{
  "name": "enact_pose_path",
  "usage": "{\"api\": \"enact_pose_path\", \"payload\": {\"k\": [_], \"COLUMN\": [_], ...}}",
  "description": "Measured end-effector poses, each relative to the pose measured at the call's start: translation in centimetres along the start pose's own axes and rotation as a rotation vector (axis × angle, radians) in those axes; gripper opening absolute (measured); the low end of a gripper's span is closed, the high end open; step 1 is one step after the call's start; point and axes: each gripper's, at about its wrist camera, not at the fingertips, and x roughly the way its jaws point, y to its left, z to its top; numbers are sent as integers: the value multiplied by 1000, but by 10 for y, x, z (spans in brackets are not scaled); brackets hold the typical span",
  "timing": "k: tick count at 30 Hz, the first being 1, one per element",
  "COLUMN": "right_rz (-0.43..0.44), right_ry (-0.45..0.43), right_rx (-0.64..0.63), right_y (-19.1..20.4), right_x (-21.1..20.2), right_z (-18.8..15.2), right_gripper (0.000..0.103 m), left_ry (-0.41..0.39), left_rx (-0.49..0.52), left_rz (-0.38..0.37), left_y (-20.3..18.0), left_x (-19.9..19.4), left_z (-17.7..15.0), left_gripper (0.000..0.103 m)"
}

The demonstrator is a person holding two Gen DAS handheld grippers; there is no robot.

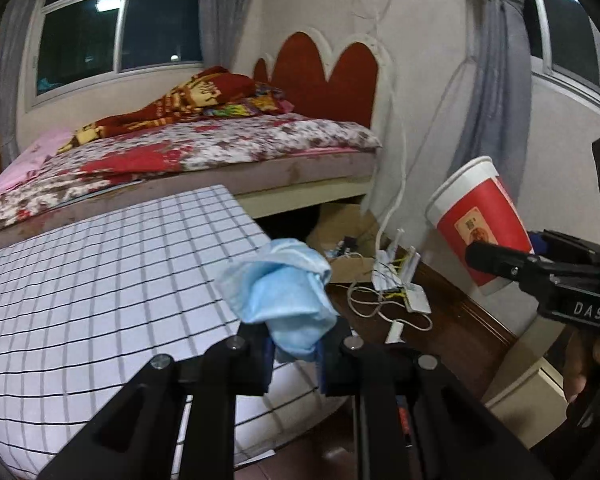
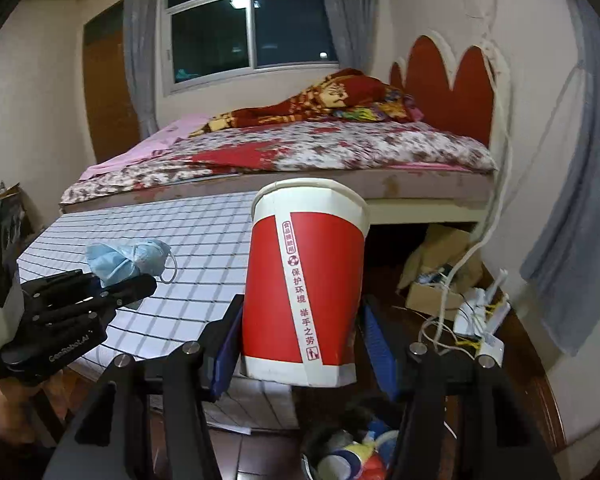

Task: Collect trash
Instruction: 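Carry the tissue and red-white cup over the black bin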

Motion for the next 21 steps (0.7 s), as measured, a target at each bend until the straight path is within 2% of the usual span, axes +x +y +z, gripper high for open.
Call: {"api": "enact_pose_path", "payload": {"k": [9,21], "right_rz": [-69,-128], "right_ry": [32,163], "right_rx": [45,89], "right_y": [-43,-89], "right_x": [-12,8], "right_z": [-30,-99], "right_gripper": [58,58], "left_ry": [42,142], "left_rx": [47,68], "left_rz": [-81,-167], "left_y": [-47,-100], "left_x": [19,48], "left_z": [-17,-69], "left_gripper": [18,17]}}
